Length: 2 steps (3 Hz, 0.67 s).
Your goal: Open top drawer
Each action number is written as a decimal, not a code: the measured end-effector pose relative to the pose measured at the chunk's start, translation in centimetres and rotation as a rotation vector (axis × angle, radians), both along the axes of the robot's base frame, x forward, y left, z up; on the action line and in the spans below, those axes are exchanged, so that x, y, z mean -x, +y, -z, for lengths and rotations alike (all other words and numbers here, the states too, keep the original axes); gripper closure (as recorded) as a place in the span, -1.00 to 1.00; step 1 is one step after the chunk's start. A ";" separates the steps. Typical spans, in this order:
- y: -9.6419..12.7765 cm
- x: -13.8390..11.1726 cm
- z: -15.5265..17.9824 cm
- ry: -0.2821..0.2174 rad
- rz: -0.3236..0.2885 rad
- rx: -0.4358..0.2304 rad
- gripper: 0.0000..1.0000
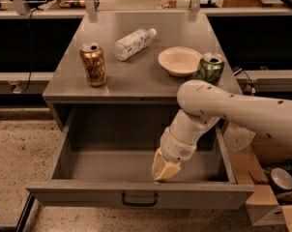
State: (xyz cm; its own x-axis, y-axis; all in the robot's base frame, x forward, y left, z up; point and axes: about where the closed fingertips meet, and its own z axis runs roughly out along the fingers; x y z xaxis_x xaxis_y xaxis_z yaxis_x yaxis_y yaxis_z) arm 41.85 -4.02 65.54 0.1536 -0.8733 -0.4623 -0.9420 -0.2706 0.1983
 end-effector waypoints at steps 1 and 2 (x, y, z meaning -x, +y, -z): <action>0.2 1.1 -1.9 0.004 -0.024 -0.035 1.00; 0.0 0.6 -3.8 -0.076 -0.019 -0.021 1.00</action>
Offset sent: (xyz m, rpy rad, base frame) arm 0.0067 -0.0042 0.0642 0.0022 -0.1997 0.0023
